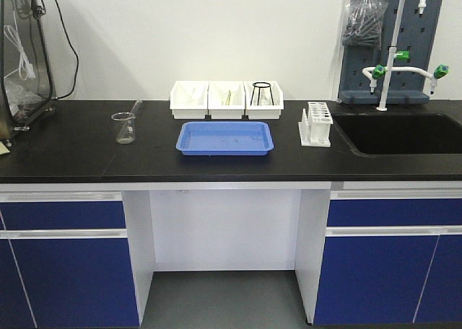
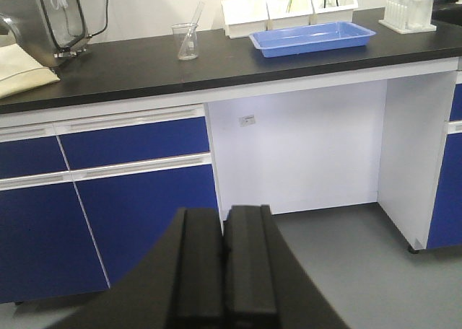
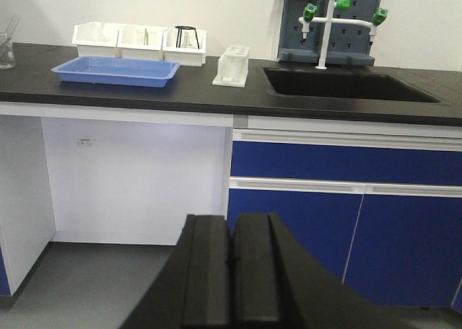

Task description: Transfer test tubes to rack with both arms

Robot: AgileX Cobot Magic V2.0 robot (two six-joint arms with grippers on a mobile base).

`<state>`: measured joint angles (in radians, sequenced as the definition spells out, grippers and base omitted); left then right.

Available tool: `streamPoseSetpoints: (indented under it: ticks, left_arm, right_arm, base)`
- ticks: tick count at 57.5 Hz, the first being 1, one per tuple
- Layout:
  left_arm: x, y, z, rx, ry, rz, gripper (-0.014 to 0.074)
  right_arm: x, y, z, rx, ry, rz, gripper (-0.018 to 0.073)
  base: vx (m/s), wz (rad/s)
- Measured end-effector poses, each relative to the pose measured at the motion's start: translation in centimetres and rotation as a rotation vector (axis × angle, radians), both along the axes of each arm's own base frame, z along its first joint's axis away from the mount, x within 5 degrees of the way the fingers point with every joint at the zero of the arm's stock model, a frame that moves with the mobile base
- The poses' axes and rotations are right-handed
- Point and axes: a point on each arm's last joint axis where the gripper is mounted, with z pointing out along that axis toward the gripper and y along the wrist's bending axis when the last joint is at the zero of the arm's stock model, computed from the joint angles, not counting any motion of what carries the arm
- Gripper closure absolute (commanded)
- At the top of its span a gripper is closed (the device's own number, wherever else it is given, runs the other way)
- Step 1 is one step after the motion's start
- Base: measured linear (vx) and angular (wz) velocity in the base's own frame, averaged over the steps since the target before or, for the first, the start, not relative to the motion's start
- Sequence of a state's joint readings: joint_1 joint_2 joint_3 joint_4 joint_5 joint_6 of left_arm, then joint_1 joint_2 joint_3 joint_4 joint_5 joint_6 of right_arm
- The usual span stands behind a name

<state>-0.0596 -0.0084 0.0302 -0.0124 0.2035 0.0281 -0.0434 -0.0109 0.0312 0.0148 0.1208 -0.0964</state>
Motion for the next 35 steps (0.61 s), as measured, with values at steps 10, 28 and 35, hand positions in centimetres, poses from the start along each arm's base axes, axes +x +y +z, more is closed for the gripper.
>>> streamPoseSetpoints:
  ticks: [10,28,35]
  left_arm:
    - [0.0,0.0,0.0,0.0,0.0,0.0,0.0617]
    - [0.0,0.0,0.0,0.0,0.0,0.0,0.0617]
    - [0.0,0.0,0.0,0.0,0.0,0.0,0.0617]
  right_arm:
    - [0.0,0.0,0.0,0.0,0.0,0.0,0.0566]
    - [0.0,0.0,0.0,0.0,0.0,0.0,0.0566]
    - [0.0,0.0,0.0,0.0,0.0,0.0,0.0566]
  base:
    - [0.0,0.0]
    - [0.0,0.0]
    - [0.0,0.0]
